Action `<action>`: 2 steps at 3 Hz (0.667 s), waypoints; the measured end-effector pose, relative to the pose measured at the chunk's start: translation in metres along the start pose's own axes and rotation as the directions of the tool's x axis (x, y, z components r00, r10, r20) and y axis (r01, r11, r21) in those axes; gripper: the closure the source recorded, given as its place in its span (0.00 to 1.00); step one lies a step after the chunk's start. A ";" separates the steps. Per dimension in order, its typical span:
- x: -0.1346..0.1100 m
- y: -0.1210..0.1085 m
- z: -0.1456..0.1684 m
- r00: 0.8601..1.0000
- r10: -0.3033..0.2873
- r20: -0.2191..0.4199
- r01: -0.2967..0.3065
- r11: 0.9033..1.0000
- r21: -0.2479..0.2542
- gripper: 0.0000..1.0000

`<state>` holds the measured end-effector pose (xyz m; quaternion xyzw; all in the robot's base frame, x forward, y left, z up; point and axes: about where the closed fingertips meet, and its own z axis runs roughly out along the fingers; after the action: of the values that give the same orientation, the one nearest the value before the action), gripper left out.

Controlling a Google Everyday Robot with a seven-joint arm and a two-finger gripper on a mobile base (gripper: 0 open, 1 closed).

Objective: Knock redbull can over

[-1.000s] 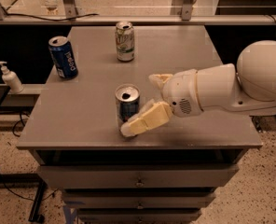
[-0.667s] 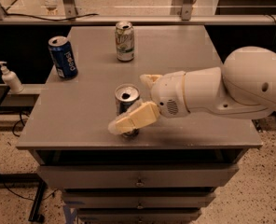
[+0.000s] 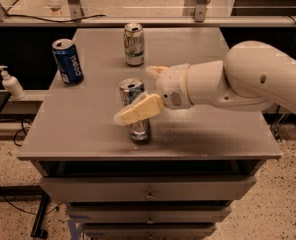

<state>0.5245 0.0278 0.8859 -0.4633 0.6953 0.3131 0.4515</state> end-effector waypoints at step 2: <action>-0.035 -0.068 -0.017 0.991 -0.125 -0.039 0.127 0.990 0.056 0.00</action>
Offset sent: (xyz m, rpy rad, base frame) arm 0.0937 -0.0551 0.0561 -0.1365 -0.1631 -0.0166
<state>0.5881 0.0007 0.9240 -0.4982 0.6814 0.2555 0.4714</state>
